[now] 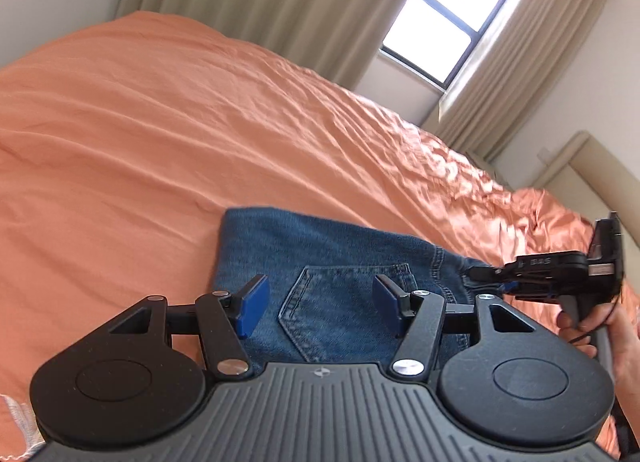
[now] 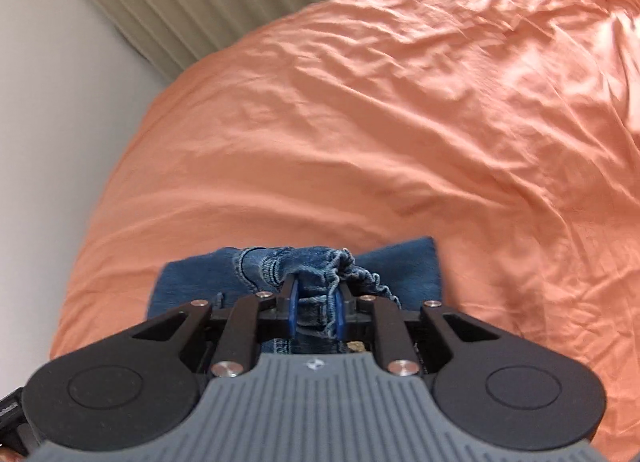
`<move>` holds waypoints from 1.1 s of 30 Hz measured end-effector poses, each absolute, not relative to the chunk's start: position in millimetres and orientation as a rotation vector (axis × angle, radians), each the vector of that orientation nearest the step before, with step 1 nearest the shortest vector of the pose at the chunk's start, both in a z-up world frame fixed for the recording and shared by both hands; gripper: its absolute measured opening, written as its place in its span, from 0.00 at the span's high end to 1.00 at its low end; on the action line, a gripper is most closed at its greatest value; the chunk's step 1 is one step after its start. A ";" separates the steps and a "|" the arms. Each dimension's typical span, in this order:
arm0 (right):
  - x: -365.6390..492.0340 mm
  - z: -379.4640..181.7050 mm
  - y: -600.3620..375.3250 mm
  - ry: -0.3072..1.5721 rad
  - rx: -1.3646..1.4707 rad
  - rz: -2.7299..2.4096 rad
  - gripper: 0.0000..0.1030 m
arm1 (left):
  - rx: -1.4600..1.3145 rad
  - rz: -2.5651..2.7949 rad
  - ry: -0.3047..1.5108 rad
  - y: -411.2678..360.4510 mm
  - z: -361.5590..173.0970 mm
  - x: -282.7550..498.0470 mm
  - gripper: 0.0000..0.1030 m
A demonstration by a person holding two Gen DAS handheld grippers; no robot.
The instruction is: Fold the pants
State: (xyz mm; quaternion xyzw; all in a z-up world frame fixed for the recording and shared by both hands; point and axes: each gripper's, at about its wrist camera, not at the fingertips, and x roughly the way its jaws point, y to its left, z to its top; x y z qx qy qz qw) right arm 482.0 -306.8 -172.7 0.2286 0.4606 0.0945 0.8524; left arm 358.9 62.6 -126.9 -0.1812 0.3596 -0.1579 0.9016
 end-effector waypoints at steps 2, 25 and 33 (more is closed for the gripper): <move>485.7 -192.2 -307.8 0.975 0.458 0.168 0.89 | -0.356 -0.336 0.769 53.3 -136.8 365.3 0.34; 351.5 -208.7 -369.5 0.866 0.810 0.118 0.43 | -0.035 -0.380 0.838 41.4 -142.9 300.0 0.28; 343.2 -243.7 -365.5 0.901 1.030 0.165 0.53 | 0.213 -0.369 0.921 36.3 -166.9 259.1 0.22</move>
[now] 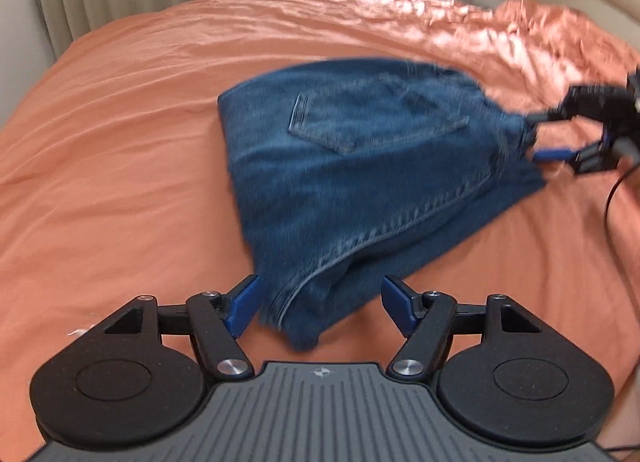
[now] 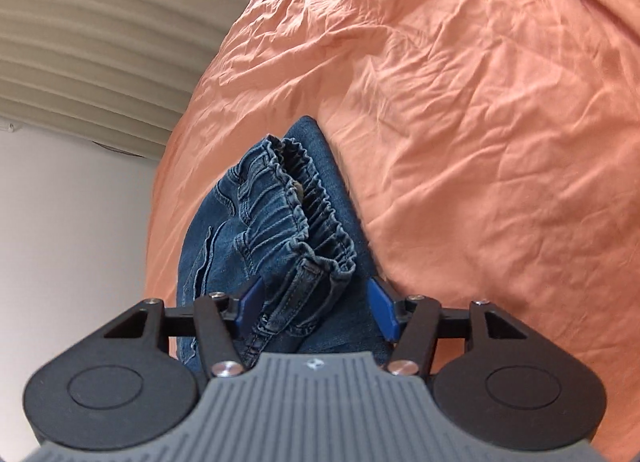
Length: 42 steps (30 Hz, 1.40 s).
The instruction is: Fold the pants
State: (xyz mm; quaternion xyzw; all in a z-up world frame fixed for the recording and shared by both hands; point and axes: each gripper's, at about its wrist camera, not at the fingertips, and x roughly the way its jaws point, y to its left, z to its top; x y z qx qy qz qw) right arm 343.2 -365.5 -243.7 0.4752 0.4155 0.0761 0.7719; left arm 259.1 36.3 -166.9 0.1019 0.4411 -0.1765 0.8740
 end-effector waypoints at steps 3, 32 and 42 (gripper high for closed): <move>349.7 -245.3 -360.5 0.911 1.051 0.151 0.62 | 0.303 -0.274 0.920 28.1 -181.3 265.7 0.30; 333.8 -222.4 -346.1 0.932 0.712 0.001 0.61 | 0.254 -0.247 1.147 57.9 -186.2 284.8 0.78; 325.3 -184.4 -349.7 0.915 0.570 0.116 0.29 | 0.185 -0.285 1.073 64.2 -134.7 268.7 0.54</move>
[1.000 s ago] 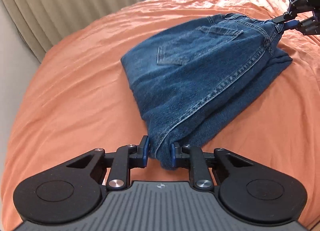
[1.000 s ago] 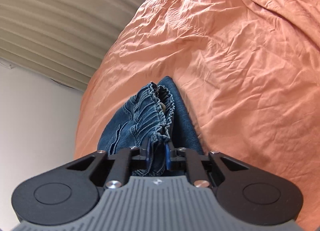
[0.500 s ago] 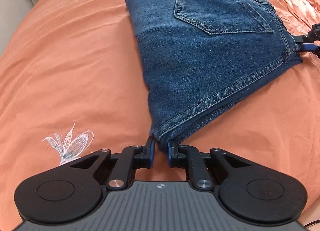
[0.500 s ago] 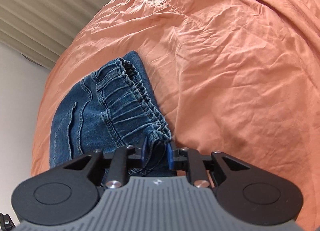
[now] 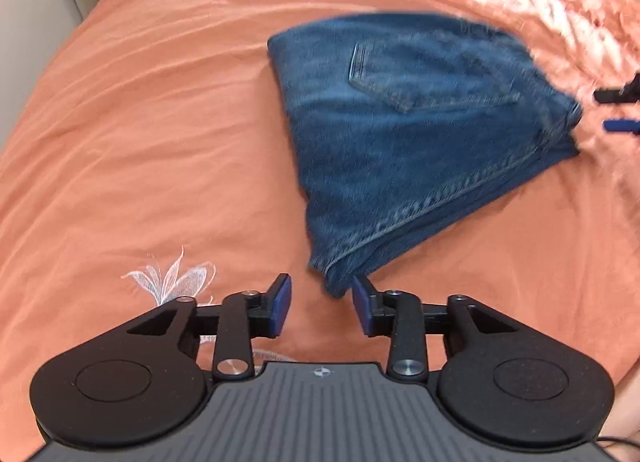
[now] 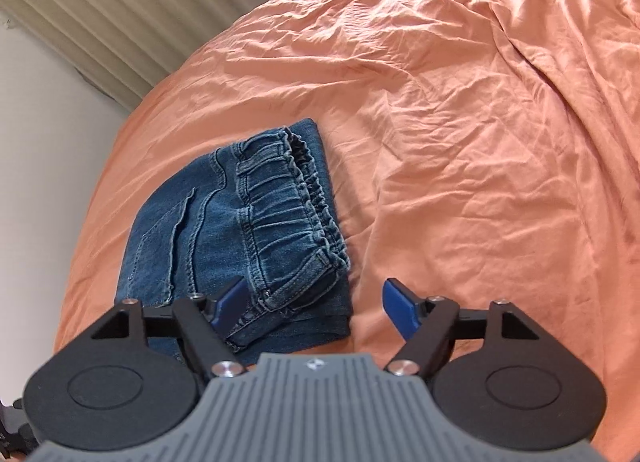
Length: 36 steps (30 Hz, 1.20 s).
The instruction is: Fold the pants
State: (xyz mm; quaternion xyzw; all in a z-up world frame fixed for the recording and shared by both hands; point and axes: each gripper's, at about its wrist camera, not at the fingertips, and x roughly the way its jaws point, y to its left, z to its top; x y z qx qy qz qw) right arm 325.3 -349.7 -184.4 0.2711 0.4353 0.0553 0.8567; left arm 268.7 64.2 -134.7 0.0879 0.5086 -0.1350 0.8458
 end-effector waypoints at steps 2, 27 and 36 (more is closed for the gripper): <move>331.7 -176.8 -350.6 0.910 0.546 0.137 0.27 | 0.088 -0.304 1.036 72.7 -122.3 275.2 0.40; 457.2 -286.7 -381.7 1.011 0.959 0.409 0.50 | -0.906 -0.306 0.947 133.1 -244.7 409.0 0.42; 445.1 -222.9 -358.6 0.955 0.784 0.398 0.79 | -0.859 -0.197 0.877 109.3 -215.4 399.3 0.89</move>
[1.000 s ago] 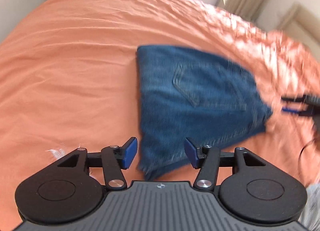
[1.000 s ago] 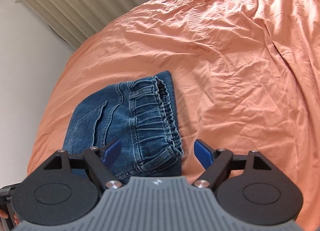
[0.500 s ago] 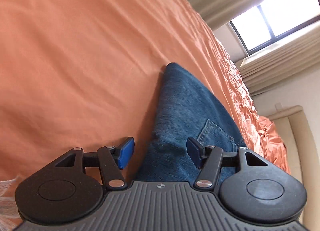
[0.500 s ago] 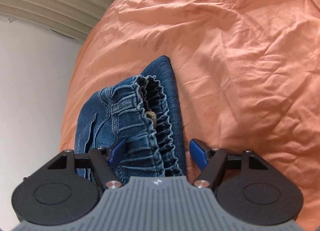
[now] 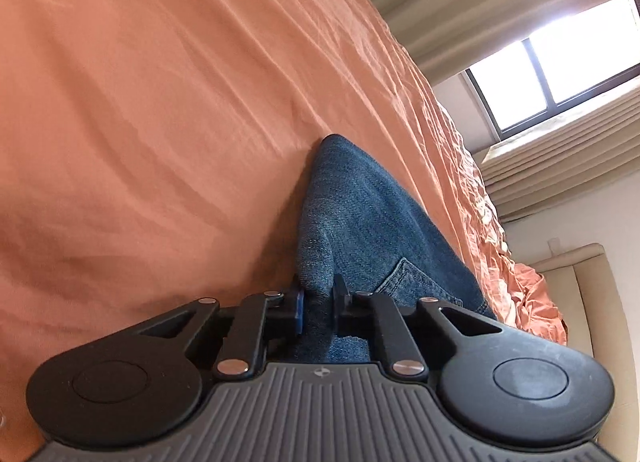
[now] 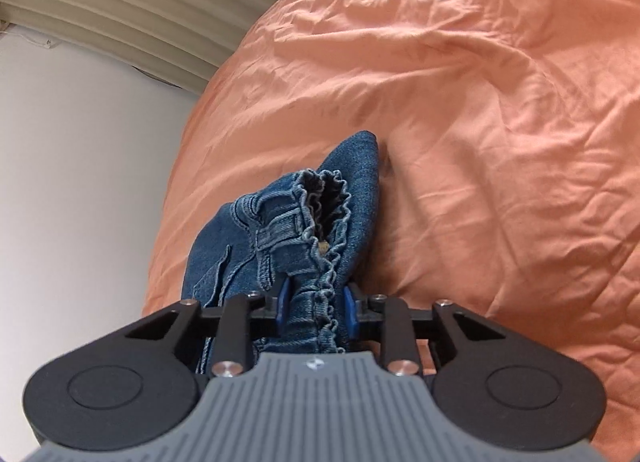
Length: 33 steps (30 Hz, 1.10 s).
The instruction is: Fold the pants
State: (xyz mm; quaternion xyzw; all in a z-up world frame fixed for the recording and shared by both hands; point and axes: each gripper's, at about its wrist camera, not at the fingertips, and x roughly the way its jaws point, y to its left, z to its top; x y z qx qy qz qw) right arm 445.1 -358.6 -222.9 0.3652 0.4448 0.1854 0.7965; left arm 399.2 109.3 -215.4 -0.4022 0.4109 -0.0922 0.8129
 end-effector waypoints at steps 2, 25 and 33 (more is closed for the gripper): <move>441.0 -200.3 -348.4 0.937 0.731 0.397 0.80 | -0.842 -0.189 0.853 108.9 -203.6 392.3 0.91; 412.5 -126.2 -119.7 0.858 0.743 0.657 0.82 | -0.504 -0.119 0.792 289.7 -33.8 342.7 0.92; 417.1 -182.9 -71.4 0.932 0.737 0.618 0.82 | -0.451 -0.071 0.881 310.9 -85.5 345.2 0.92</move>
